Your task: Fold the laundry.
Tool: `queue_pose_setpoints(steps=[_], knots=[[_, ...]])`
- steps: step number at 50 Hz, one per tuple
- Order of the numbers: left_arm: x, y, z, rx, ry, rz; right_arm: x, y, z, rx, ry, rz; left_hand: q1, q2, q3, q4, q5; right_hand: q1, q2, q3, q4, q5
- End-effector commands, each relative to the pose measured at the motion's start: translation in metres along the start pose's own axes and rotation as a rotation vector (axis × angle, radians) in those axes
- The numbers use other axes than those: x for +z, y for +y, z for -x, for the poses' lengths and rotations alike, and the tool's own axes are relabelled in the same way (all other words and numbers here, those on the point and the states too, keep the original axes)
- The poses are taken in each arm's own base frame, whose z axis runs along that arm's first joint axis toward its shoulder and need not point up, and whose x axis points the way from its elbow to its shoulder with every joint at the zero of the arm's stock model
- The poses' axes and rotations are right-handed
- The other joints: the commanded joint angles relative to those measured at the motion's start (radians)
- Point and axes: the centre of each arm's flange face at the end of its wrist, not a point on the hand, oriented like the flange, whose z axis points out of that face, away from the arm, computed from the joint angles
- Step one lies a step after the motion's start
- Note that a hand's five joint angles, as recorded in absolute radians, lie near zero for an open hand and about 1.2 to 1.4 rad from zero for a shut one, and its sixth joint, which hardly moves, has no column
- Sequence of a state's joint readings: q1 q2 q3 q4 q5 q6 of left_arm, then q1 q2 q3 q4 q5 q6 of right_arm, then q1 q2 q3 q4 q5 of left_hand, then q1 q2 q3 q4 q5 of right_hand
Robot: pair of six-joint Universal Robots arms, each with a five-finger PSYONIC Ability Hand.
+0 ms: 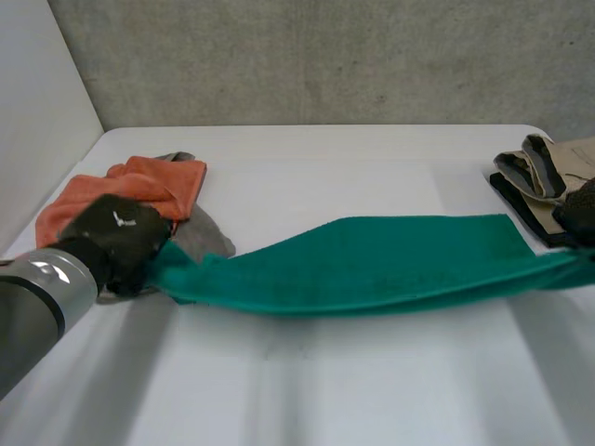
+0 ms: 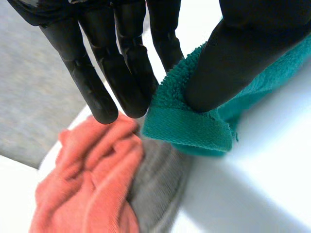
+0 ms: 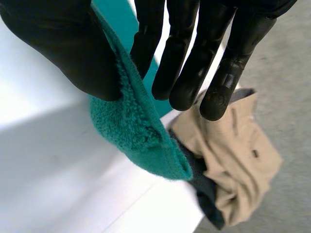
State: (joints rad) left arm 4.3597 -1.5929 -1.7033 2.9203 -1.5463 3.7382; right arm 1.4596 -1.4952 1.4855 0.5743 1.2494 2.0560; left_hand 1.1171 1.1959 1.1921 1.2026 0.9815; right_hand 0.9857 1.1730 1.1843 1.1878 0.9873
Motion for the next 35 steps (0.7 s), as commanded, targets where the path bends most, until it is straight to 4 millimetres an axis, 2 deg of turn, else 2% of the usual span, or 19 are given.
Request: queue_pose_setpoints(steps=[1,2,5,6,9,10,12,13,14,17,18,21,25,28,33,35], knots=[[0.058,0.026,-0.016,0.131,0.051,0.088,0.050,0.015,0.023,-0.073,-0.119,0.090,0.279,0.200,0.204,0.194,0.240,0.411,0.223,0.212,0.208,0.234],[0.073,0.029,-0.016,0.147,0.050,0.093,0.055,0.012,0.025,-0.088,-0.118,0.087,0.279,0.200,0.204,0.194,0.240,0.411,0.223,0.212,0.208,0.234],[0.096,0.024,-0.013,0.161,0.024,0.075,0.074,-0.006,0.022,-0.138,-0.054,0.033,0.279,0.200,0.204,0.194,0.240,0.411,0.223,0.212,0.208,0.234],[0.110,0.015,-0.007,0.165,-0.012,0.048,0.084,-0.016,0.017,-0.164,0.006,-0.011,0.279,0.200,0.204,0.194,0.240,0.411,0.223,0.212,0.208,0.234],[0.130,-0.008,0.007,0.165,-0.090,-0.035,0.098,-0.032,0.002,-0.192,0.127,-0.102,0.279,0.200,0.204,0.194,0.240,0.411,0.223,0.212,0.208,0.234],[0.141,-0.026,0.017,0.167,-0.151,-0.116,0.104,-0.044,-0.012,-0.204,0.233,-0.171,0.279,0.200,0.204,0.194,0.240,0.411,0.223,0.212,0.208,0.234],[0.149,-0.047,0.034,0.168,-0.239,-0.217,0.108,-0.059,-0.030,-0.215,0.362,-0.257,0.279,0.200,0.204,0.194,0.240,0.411,0.223,0.212,0.208,0.234],[0.152,-0.060,0.043,0.171,-0.288,-0.277,0.108,-0.069,-0.041,-0.217,0.436,-0.307,0.279,0.200,0.204,0.194,0.240,0.411,0.223,0.212,0.208,0.234],[0.153,-0.086,0.061,0.170,-0.393,-0.406,0.107,-0.087,-0.061,-0.217,0.579,-0.415,0.279,0.200,0.204,0.194,0.240,0.411,0.223,0.212,0.208,0.234],[0.149,-0.124,0.087,0.163,-0.555,-0.598,0.096,-0.116,-0.089,-0.205,0.792,-0.588,0.279,0.200,0.204,0.194,0.240,0.411,0.223,0.212,0.208,0.234],[0.143,-0.143,0.102,0.159,-0.649,-0.703,0.086,-0.130,-0.102,-0.191,0.903,-0.687,0.279,0.200,0.204,0.194,0.240,0.411,0.223,0.212,0.208,0.234],[0.128,-0.169,0.125,0.150,-0.778,-0.852,0.075,-0.143,-0.113,-0.181,1.007,-0.792,0.279,0.200,0.204,0.194,0.240,0.411,0.223,0.212,0.208,0.234],[0.126,-0.173,0.124,0.140,-0.775,-0.870,0.071,-0.150,-0.113,-0.150,1.009,-0.832,0.279,0.200,0.204,0.194,0.240,0.411,0.223,0.212,0.208,0.234],[0.129,-0.168,0.120,0.137,-0.752,-0.848,0.077,-0.147,-0.102,-0.138,0.959,-0.813,0.279,0.200,0.204,0.194,0.240,0.411,0.223,0.212,0.208,0.234],[0.143,-0.139,0.098,0.138,-0.657,-0.753,0.090,-0.137,-0.075,-0.117,0.843,-0.758,0.279,0.200,0.204,0.194,0.240,0.411,0.223,0.212,0.208,0.234],[0.147,-0.129,0.090,0.143,-0.626,-0.727,0.098,-0.128,-0.063,-0.109,0.794,-0.723,0.279,0.200,0.204,0.194,0.240,0.411,0.223,0.212,0.208,0.234]])
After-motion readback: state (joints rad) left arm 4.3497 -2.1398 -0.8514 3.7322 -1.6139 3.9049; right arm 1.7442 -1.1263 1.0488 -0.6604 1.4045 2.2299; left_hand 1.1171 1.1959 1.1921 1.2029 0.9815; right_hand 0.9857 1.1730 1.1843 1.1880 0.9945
